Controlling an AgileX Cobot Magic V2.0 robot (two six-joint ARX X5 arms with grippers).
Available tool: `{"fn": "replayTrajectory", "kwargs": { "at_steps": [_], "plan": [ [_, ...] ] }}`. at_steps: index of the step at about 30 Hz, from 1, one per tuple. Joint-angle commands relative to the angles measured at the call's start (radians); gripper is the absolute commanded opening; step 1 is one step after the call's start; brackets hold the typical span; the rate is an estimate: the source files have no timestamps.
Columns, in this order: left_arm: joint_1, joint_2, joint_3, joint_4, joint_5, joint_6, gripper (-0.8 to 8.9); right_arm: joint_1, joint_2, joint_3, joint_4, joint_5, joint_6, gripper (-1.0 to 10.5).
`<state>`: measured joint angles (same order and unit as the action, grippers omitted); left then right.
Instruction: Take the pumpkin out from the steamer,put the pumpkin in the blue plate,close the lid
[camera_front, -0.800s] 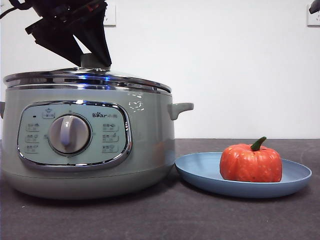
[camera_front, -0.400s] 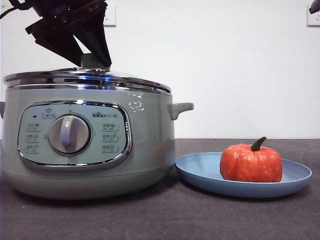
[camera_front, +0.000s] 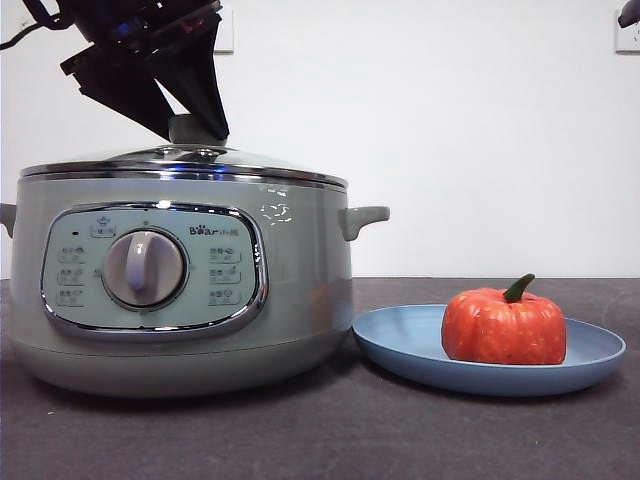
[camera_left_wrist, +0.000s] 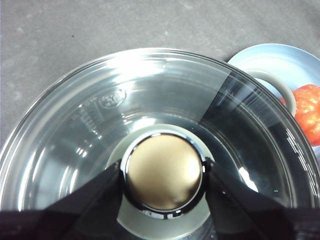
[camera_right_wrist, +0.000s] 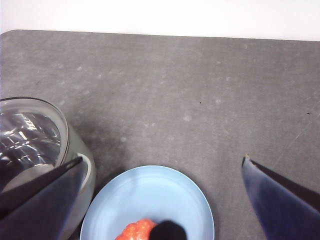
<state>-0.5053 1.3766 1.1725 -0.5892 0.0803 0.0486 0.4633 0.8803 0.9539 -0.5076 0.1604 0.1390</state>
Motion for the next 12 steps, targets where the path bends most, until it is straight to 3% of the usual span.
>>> {"fn": "replayTrajectory", "kwargs": {
  "at_steps": [1, 12],
  "plan": [
    [-0.007, 0.032, -0.029, -0.044, 0.006, 0.007, 4.85, 0.001, 0.000, -0.001, 0.006, 0.003, 0.010, 5.6],
    [-0.007, -0.068, -0.025, -0.008, -0.002, -0.001, 4.83, 0.001, 0.000, -0.001, 0.006, 0.003, 0.010, 5.6]
  ]
}}
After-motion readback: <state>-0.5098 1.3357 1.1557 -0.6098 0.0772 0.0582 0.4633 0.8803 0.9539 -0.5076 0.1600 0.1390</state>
